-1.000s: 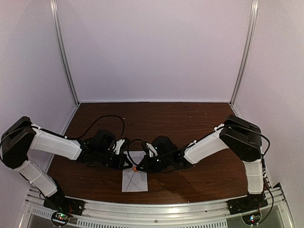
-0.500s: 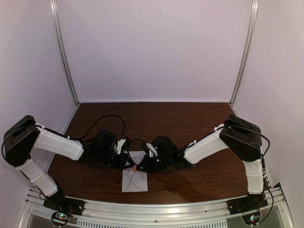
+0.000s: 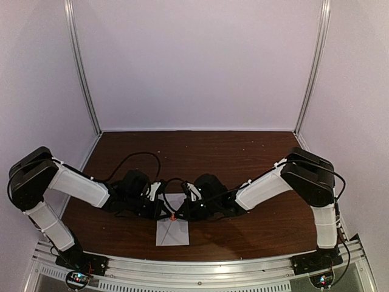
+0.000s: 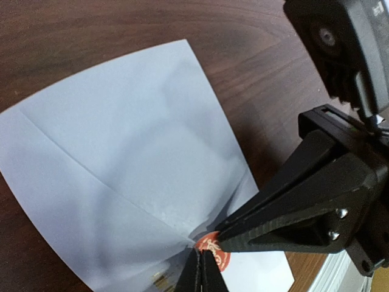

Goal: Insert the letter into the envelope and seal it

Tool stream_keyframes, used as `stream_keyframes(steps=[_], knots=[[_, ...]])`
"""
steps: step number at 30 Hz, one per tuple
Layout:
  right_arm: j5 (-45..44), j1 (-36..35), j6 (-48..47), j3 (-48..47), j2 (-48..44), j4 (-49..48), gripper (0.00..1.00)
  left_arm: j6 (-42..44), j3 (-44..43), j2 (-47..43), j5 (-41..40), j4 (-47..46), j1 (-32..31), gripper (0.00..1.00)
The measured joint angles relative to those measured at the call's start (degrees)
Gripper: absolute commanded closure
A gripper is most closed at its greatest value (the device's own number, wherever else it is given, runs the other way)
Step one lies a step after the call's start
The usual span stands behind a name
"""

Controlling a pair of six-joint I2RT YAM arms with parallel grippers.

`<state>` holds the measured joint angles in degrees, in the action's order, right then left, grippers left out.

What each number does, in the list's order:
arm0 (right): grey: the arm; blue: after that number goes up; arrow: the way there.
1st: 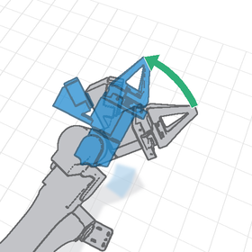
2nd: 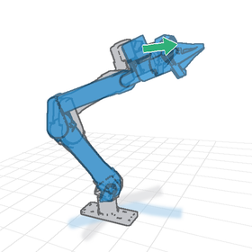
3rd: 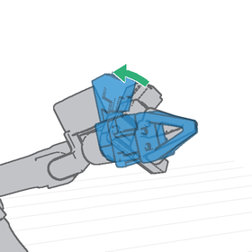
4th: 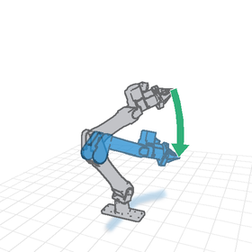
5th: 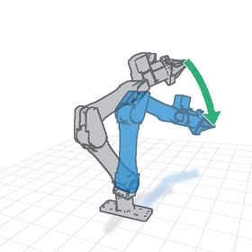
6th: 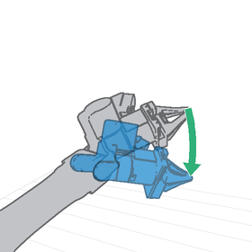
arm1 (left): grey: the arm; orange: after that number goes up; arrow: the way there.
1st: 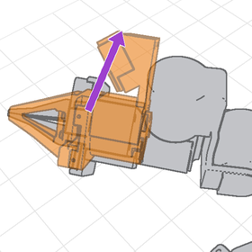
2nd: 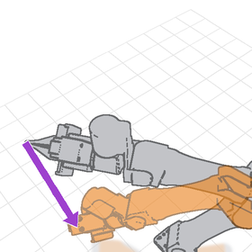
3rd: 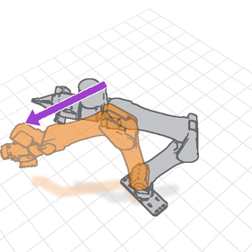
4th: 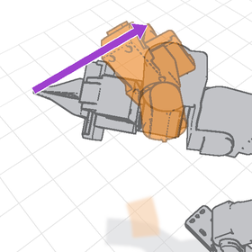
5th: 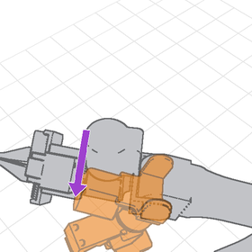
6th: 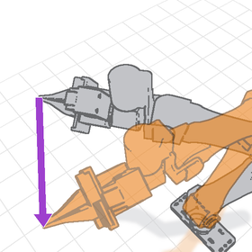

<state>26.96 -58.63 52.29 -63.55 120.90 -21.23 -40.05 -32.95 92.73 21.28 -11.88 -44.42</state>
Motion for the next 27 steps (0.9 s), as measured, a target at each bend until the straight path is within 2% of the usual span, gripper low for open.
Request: stream_keyframes(steps=[9, 14, 22, 25, 27], knots=[[0.0, 0.0, 0.0, 0.0, 0.0, 0.0, 0.99, -0.3, 1.4, 1.5, 1.0, -3.8, 0.0, 0.98], [-0.2, 0.0, -0.3, -0.1, -0.3, 0.5, 0.84, -0.3, 1.4, 2.1, 0.9, -4.8, 0.0, 1.0], [-3.4, 0.3, -2.7, -0.2, -4.6, 6.2, 0.73, -0.3, 1.7, 2.1, 0.7, -5.6, -0.1, 1.0], [-5.3, 0.8, -3.3, -0.2, -7.4, 7.9, 0.72, -0.3, 1.7, 2.1, 0.7, -5.7, -0.1, 1.0], [-6.1, 0.9, -3.8, -0.2, -8.7, 8.2, 0.77, -0.3, 1.7, 2.1, 0.7, -5.7, -0.1, 1.0]])
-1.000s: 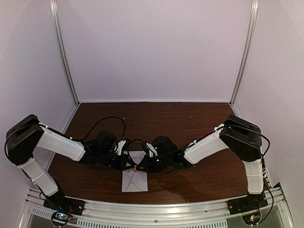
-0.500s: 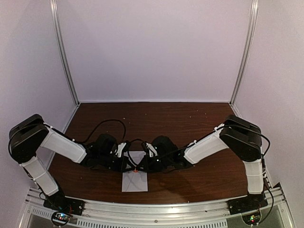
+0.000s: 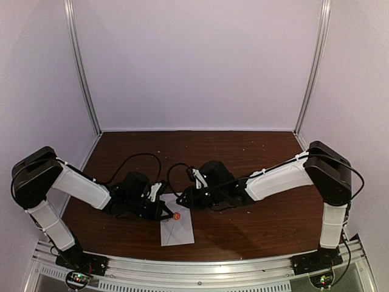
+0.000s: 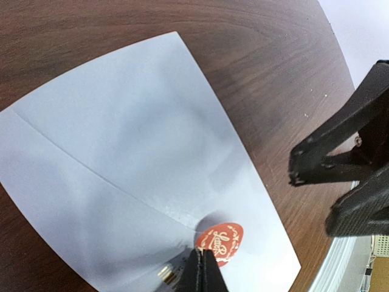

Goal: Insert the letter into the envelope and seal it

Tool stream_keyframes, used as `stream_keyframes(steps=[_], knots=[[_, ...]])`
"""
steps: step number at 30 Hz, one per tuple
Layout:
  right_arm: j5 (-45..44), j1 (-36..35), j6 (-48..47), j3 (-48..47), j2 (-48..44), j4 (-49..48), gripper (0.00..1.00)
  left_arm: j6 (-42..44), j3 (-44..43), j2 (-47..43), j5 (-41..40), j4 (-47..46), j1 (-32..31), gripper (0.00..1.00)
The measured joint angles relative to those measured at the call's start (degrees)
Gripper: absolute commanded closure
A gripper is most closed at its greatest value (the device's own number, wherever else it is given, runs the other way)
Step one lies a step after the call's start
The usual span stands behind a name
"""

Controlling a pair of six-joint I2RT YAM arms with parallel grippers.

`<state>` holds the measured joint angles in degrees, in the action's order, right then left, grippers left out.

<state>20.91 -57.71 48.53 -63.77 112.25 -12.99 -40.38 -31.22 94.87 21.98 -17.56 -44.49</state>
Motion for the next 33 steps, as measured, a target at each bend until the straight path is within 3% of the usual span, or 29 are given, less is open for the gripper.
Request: stream_keyframes(steps=[4, 8, 33], knots=[[-0.3, 0.2, -0.3, 0.1, -0.5, -0.1, 0.91, 0.0, 0.0, -0.1, 0.0, 0.0, 0.0, 1.0], [0.2, 0.2, -0.5, 0.4, -0.5, -0.1, 1.0, 0.0, 0.0, -0.9, -0.6, 1.2, 0.0, 1.0], [4.2, -1.9, -1.6, -3.5, 6.6, -0.6, 1.0, 0.0, 0.9, -3.4, -2.7, 4.0, -0.1, 1.0]])
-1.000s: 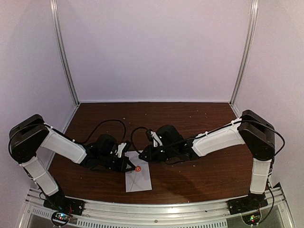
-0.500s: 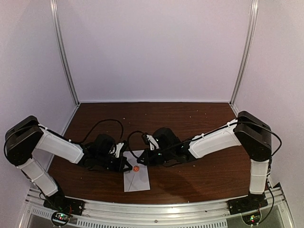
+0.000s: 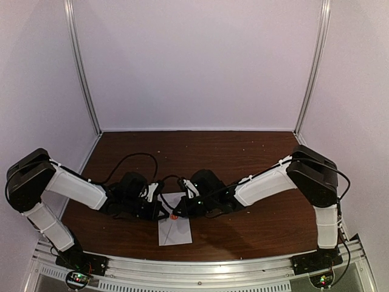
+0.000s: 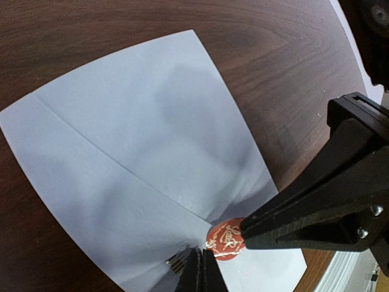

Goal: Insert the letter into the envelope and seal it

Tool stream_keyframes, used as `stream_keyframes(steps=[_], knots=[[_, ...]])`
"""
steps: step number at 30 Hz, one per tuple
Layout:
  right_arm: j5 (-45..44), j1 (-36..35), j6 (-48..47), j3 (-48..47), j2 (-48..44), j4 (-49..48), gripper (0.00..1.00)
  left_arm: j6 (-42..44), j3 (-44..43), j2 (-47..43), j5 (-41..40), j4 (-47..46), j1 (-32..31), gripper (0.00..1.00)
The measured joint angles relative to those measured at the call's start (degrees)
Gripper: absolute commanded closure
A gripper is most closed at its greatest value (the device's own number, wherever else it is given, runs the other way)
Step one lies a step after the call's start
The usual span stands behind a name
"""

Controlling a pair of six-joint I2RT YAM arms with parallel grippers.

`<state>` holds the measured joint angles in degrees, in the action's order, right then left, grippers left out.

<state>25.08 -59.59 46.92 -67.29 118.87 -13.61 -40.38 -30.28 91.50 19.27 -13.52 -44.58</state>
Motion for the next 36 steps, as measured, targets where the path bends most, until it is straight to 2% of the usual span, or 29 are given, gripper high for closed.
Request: stream_keyframes(steps=[23, 36], knots=[[0.7, -1.6, 2.0, 0.0, 2.3, -1.3, 1.0, 0.0, 0.1, 0.0, 0.0, -0.2, 0.0, 1.0], [-1.6, -1.2, 5.4, 4.5, 0.3, -4.7, 1.0, 0.0, 0.2, 0.0, 0.0, -0.3, 0.0, 1.0]])
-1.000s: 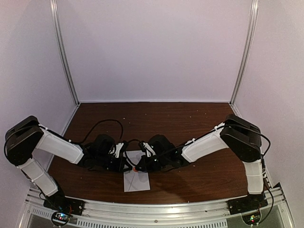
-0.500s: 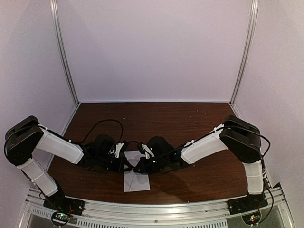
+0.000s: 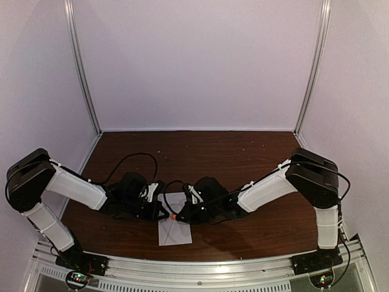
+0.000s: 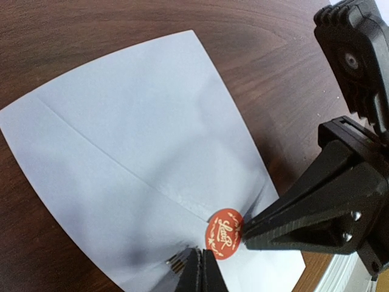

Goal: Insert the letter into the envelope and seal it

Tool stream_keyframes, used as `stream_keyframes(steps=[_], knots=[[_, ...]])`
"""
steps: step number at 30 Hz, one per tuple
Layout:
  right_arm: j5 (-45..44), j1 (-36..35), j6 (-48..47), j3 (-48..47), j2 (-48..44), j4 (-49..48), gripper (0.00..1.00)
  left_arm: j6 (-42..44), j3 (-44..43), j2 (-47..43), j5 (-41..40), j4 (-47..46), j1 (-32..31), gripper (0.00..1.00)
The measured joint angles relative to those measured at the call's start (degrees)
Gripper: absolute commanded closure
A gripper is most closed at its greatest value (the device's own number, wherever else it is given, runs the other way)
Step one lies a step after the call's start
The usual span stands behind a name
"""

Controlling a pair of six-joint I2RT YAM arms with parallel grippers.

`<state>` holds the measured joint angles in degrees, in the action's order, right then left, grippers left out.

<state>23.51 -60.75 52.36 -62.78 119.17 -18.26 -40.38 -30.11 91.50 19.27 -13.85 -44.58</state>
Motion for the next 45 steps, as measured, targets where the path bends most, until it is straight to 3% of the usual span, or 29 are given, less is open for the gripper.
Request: stream_keyframes(steps=[11, 19, 32, 45], knots=[[0.9, 1.4, -0.5, 2.7, -2.4, -0.9, 1.0, 0.0, 0.0, 0.0, 0.0, 0.0, 0.0, 1.0], [2.7, 1.3, -1.8, -0.4, -3.7, -1.0, 1.0, 0.0, 0.0, 0.0, 0.0, 0.0, 0.0, 1.0], [3.0, 1.3, -2.2, -4.0, 3.0, -0.1, 1.0, 0.0, 0.0, 0.0, 0.0, 0.0, 0.0, 1.0], [0.5, 1.3, -1.4, -5.1, 2.8, 2.9, 1.0, 0.0, 0.1, 0.0, -0.3, -0.1, 0.0, 1.0]])
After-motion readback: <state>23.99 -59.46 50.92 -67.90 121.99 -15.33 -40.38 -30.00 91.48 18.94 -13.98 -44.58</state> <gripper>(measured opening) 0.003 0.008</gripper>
